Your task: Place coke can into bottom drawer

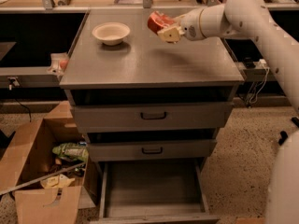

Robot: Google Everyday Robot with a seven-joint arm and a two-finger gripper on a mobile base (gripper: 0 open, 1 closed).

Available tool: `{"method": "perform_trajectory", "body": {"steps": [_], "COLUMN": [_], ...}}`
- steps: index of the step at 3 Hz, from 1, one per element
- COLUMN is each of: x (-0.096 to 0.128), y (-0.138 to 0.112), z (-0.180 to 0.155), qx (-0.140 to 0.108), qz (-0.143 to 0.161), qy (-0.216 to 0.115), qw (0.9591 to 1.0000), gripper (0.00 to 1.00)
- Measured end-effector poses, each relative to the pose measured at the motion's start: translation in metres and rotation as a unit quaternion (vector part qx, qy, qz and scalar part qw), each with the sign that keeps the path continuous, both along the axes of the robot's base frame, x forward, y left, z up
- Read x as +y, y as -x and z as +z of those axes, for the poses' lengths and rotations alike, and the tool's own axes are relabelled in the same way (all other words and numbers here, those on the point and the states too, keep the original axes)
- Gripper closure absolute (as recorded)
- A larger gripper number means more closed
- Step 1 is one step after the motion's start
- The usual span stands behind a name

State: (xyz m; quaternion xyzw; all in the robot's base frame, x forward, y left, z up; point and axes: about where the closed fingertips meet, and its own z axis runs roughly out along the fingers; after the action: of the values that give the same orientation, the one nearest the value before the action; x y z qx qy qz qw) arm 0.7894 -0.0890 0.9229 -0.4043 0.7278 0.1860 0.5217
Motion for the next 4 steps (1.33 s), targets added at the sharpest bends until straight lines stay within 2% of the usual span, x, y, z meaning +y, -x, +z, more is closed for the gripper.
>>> {"method": "perform_trajectory", "body": {"steps": [1,2,4], "x": [0.038,0.062,0.069], "y": [0.126,0.198,0.209], "z": [0.004,-0.018,-0.05], "qx": [-0.01,0.004,0.036], "qz": [0.154,0.225,0.242], "qy": [0.018,0.027,0.047], "qw": [0.9879,0.9741,0.9685], "gripper": [1.0,1.0,1.0]}}
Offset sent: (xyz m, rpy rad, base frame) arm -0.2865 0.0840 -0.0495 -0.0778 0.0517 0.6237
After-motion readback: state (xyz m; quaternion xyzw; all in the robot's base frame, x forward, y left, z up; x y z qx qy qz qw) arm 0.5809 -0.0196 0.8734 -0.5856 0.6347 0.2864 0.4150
